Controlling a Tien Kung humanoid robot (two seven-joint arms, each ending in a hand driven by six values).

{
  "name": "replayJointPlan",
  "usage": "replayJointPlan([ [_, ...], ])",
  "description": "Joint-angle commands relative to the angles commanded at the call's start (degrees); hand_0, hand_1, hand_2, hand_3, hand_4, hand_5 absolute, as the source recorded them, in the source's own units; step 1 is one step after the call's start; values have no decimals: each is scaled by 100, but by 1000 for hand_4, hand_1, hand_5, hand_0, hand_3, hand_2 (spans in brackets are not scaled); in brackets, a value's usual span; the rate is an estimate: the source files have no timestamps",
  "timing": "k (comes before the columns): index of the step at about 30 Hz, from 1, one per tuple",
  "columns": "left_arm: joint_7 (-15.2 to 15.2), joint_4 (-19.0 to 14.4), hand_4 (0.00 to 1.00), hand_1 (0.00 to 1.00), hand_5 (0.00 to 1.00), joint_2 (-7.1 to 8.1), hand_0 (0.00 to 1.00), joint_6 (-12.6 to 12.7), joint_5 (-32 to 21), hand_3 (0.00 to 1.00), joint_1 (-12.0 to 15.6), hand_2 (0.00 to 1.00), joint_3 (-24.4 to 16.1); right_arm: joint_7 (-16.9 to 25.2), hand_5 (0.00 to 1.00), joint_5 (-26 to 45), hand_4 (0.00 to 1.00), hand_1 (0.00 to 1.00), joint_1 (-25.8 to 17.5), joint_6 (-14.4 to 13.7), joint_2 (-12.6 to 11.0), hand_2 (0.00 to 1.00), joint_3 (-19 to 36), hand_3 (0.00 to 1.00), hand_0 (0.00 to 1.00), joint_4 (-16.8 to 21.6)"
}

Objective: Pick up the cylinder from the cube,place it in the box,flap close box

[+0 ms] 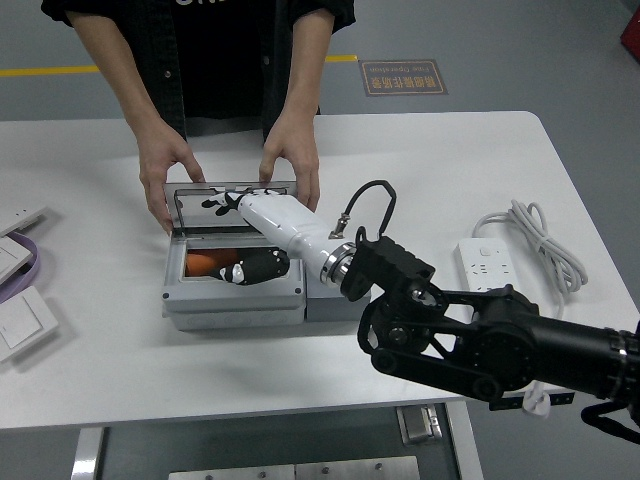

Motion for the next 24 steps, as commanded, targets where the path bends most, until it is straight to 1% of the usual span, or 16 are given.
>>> replayJointPlan([
  [3, -1, 1, 666, 575, 294, 4, 594, 0, 14, 622, -10, 561, -11, 142, 276, 551, 876, 841, 46, 15, -182, 787, 133, 885, 958, 321],
  [4, -2, 3, 680, 574, 297, 7, 595, 2, 10, 624, -13, 563, -6, 177, 157, 733, 689, 746, 78, 21, -211, 726, 175, 784, 863, 392],
  [6, -5, 4, 680, 574, 297, 10, 595, 5, 13, 624, -18, 563, -4, 214, 157, 1031, 689, 746, 141, 40, -222, 726, 237, 784, 863, 435],
  [9, -8, 6, 680, 574, 297, 9, 595, 7, 9, 624, -27, 563, 6, 232, 157, 1409, 689, 746, 264, 51, -170, 726, 285, 784, 863, 336],
  [10, -7, 8, 675, 575, 288, 10, 594, 7, -3, 624, -29, 563, 20, 236, 201, 1523, 648, 693, 324, 55, -139, 702, 286, 710, 816, 256],
  [15, -7, 14, 675, 575, 288, 20, 594, 7, -27, 624, -35, 563, 55, 322, 201, 1926, 648, 693, 630, 12, 11, 702, 199, 710, 816, -273],
  [16, -8, 15, 660, 574, 273, 21, 592, 7, -28, 621, -40, 562, 54, 337, 212, 1962, 621, 675, 669, -2, 30, 684, 186, 688, 797, -374],
  [21, -6, 13, 660, 574, 273, 26, 592, 4, -7, 621, -56, 562, 45, 457, 212, 2179, 621, 675, 820, -56, 105, 684, 132, 688, 797, -846],
  [22, -5, 11, 660, 574, 272, 27, 592, 3, 2, 619, -58, 561, 41, 497, 221, 2252, 609, 667, 850, -61, 128, 664, 103, 679, 793, -947],
  [24, -4, 9, 660, 574, 272, 31, 592, 3, 14, 619, -57, 561, 30, 584, 221, 2410, 609, 667, 900, -62, 172, 664, 42, 679, 793, -1125],
])
